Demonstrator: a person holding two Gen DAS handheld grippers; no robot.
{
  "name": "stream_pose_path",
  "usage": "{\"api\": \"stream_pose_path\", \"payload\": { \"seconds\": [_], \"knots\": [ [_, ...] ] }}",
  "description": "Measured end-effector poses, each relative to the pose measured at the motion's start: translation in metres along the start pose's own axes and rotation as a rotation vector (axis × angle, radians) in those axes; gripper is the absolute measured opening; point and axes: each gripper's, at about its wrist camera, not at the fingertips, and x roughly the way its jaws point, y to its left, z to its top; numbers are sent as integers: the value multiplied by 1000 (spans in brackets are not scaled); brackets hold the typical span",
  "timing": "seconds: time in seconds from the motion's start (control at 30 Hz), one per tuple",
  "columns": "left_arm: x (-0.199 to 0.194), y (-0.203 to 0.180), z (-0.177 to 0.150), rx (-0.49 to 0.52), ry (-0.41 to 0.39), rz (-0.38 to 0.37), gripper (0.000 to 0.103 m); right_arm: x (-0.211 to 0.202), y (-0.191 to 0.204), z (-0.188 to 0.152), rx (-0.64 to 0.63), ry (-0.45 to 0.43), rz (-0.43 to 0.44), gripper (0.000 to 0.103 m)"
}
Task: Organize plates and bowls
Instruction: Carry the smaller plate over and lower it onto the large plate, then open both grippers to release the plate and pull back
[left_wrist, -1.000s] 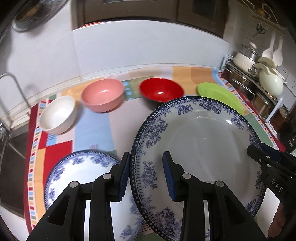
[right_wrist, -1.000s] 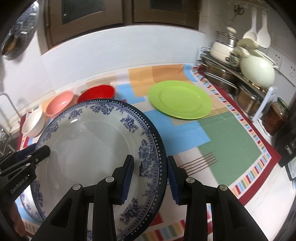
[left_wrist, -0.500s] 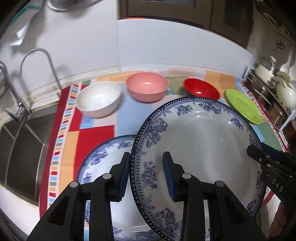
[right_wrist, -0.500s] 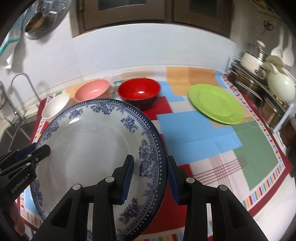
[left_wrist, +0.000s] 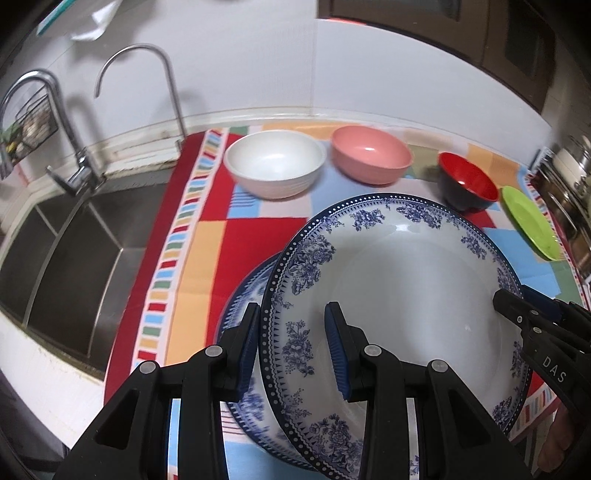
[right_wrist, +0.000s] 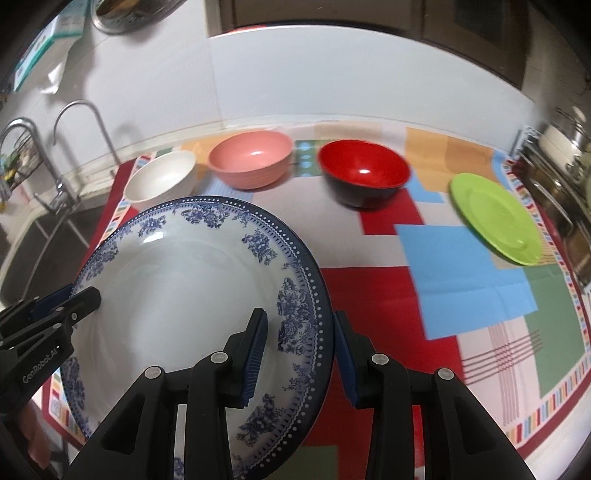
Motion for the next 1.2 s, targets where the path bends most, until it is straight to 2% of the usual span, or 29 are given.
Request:
{"api": "stream_pose_path", "payload": {
  "seconds": [0.47,1.1,1.2],
  "knots": [
    [27,34,-14,-79,79,60,35,42,39,-1,-74,80,70,37],
    [52,41,-19,-97,167,53,36,68,51,-5,-96,157,62,39],
    [52,40,-19,-91,164,60,43,69,51,-6,-101,157,60,39]
  ]
}}
